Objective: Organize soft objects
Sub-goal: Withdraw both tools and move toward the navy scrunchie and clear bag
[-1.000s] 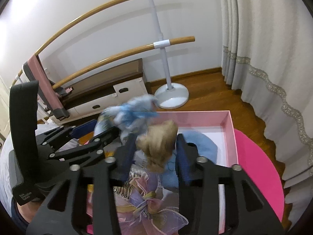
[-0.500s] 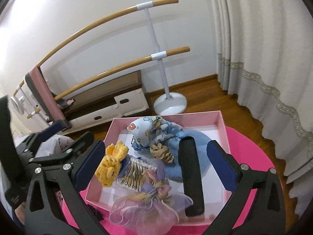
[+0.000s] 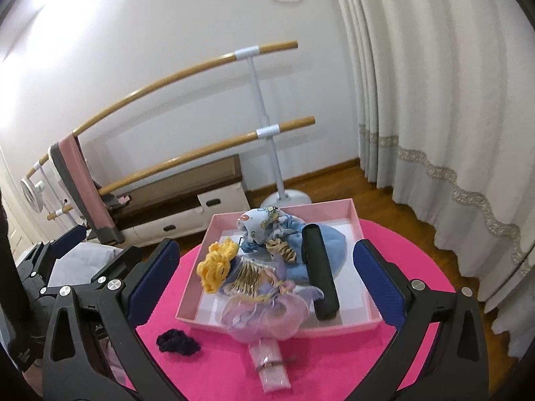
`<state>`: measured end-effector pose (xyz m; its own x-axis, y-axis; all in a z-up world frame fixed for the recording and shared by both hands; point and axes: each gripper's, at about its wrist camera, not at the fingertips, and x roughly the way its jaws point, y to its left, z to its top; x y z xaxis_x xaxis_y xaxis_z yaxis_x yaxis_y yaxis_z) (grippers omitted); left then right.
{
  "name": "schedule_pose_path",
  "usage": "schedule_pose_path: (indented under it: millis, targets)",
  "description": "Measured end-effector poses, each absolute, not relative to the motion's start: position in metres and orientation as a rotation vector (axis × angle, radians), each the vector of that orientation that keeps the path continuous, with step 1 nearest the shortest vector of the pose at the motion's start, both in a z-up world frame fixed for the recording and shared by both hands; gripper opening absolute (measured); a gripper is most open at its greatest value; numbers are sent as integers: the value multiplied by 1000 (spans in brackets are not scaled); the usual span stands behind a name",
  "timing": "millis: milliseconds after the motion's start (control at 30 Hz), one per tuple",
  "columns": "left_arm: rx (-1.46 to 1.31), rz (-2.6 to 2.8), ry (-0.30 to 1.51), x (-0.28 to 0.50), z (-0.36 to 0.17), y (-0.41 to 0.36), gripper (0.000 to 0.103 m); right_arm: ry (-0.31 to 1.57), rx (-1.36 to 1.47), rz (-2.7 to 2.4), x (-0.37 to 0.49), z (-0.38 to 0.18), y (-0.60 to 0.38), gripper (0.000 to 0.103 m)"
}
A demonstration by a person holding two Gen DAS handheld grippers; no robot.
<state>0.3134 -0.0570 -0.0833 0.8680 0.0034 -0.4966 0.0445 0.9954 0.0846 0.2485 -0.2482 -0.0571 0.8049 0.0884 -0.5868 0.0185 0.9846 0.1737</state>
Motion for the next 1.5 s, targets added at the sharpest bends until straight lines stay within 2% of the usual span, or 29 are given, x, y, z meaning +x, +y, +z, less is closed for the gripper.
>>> schedule_pose_path:
  millis: [300,567,900,1500]
  targets:
    - [51,-4,487,241,-80,-37,103,540,180,2,166,-46,-250,103]
    - [41,7,497,186,-90,-30,103,532,155,-50,119,-55,-246,103]
    - [34,21,525,139,-89,-28,103,529,138,-66,88,-63,-236,103]
    - [42,18,540,100,-87,-33,103,569,126,-45,68,-79,-223,103]
